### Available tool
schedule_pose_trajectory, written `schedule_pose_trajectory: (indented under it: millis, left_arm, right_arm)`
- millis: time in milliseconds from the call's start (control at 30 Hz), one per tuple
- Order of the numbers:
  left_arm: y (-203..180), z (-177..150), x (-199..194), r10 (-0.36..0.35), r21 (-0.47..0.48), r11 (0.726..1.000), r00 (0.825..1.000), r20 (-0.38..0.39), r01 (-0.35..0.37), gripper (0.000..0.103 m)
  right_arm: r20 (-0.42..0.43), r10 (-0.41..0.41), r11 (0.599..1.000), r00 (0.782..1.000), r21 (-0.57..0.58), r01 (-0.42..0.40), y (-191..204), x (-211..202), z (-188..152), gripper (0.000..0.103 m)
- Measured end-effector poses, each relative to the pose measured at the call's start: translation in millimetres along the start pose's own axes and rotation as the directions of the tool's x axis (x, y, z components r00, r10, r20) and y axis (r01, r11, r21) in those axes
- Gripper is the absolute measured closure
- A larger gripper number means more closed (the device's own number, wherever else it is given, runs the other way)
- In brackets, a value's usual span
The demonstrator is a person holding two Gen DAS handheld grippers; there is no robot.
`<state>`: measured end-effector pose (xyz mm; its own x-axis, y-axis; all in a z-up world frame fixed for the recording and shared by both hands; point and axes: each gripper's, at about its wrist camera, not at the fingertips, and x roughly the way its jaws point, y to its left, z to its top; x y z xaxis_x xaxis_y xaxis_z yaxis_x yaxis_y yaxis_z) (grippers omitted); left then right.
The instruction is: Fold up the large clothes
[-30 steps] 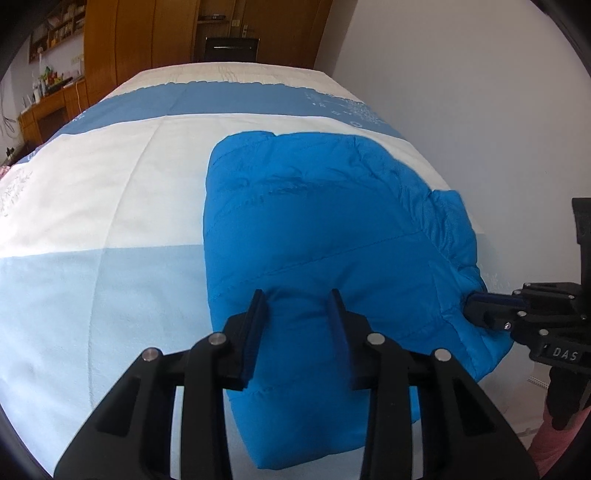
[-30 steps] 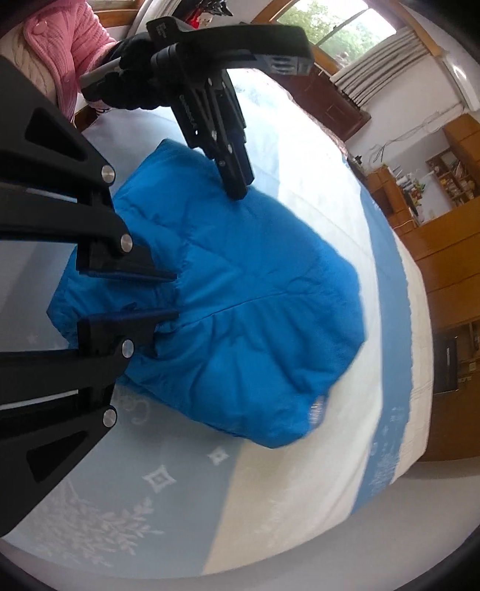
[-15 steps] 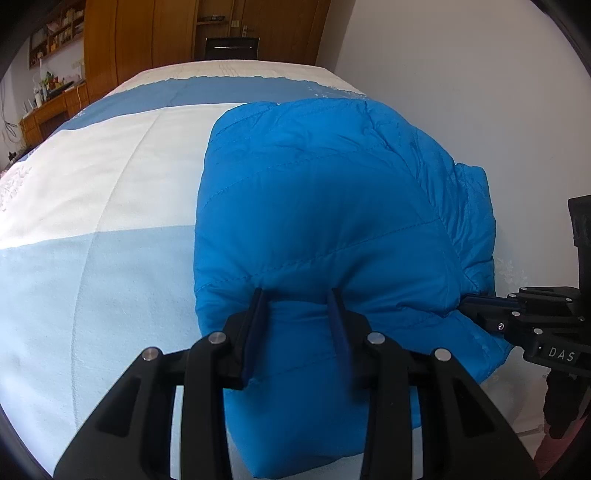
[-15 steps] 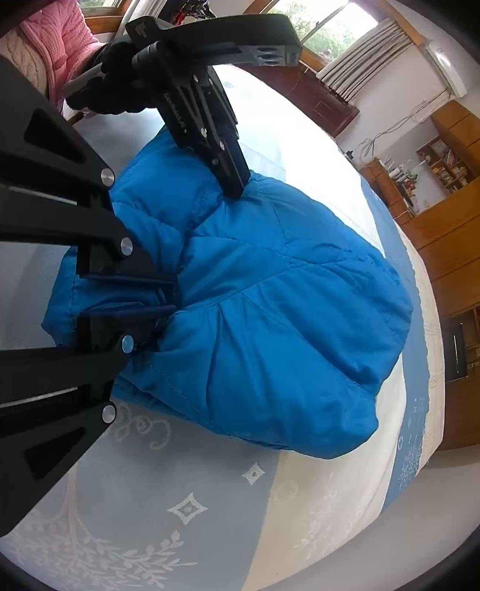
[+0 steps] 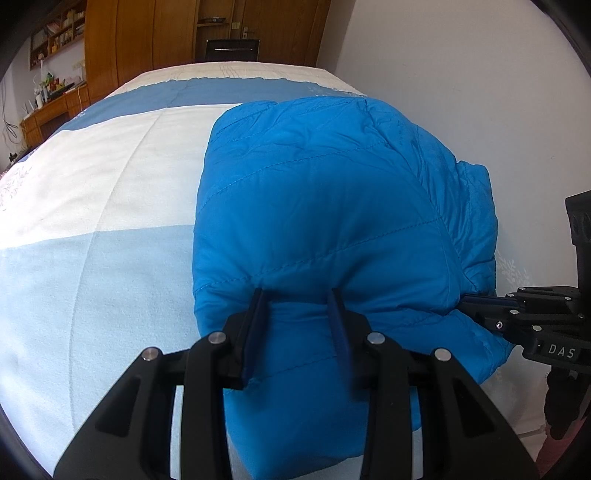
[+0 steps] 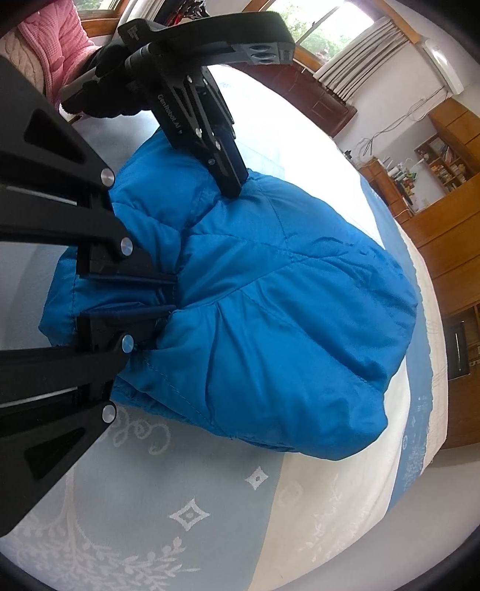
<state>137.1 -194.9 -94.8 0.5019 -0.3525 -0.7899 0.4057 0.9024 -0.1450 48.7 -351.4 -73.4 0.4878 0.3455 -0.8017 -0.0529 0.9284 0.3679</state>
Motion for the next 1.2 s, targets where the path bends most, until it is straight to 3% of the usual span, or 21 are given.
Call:
schedule_pose_trajectory:
  millis: [333, 500, 533, 567, 633, 733, 833, 933, 1200]
  left_arm:
    - [-2, 0, -2, 0.012, 0.005, 1.000, 1.000, 0.002, -0.012, 0.069]
    - [1, 5, -9, -0.007, -0.008, 1.000, 1.000, -0.007, 0.007, 0.068]
    - [2, 6, -13, -0.011, -0.005, 1.000, 1.000, -0.007, 0.011, 0.063]
    - [3, 7, -18, -0.012, -0.003, 1.000, 1.000, -0.008, 0.012, 0.049]
    - [9, 9, -26, -0.010, -0.012, 1.000, 1.000, -0.002, 0.010, 0.037]
    - [20, 15, -37, -0.014, -0.020, 1.000, 1.000, 0.001, 0.014, 0.029]
    - [29, 20, -41, -0.039, -0.028, 0.999, 0.999, -0.004, 0.039, 0.025]
    - [36, 24, -39, -0.061, -0.035, 0.998, 0.998, -0.009, 0.060, 0.021]
    - [54, 31, -16, -0.134, -0.077, 0.989, 0.989, -0.068, 0.129, 0.019]
  right_arm:
    - [0.013, -0.005, 1.000, 1.000, 0.005, 0.005, 1, -4, -2, 0.094]
    - [0.008, 0.023, 0.999, 1.000, 0.039, -0.024, 1, -13, 2, 0.089]
    - [0.014, 0.029, 0.999, 0.999, 0.039, -0.030, 2, -17, 3, 0.085]
    - [0.024, 0.041, 0.999, 0.999, 0.035, -0.041, 3, -23, 4, 0.081]
    - [0.056, 0.072, 0.997, 0.996, 0.024, -0.073, 6, -37, 5, 0.060]
    - [0.116, 0.080, 0.997, 0.990, 0.000, -0.081, 11, -58, 8, 0.040]
    - [0.193, -0.008, 1.000, 0.981, -0.003, 0.009, 10, -76, 13, 0.022]
    - [0.189, 0.005, 1.000, 0.982, 0.025, -0.010, -5, -75, 18, 0.012]
    - [0.095, 0.136, 0.976, 0.986, 0.158, -0.150, -54, -36, 25, 0.011]
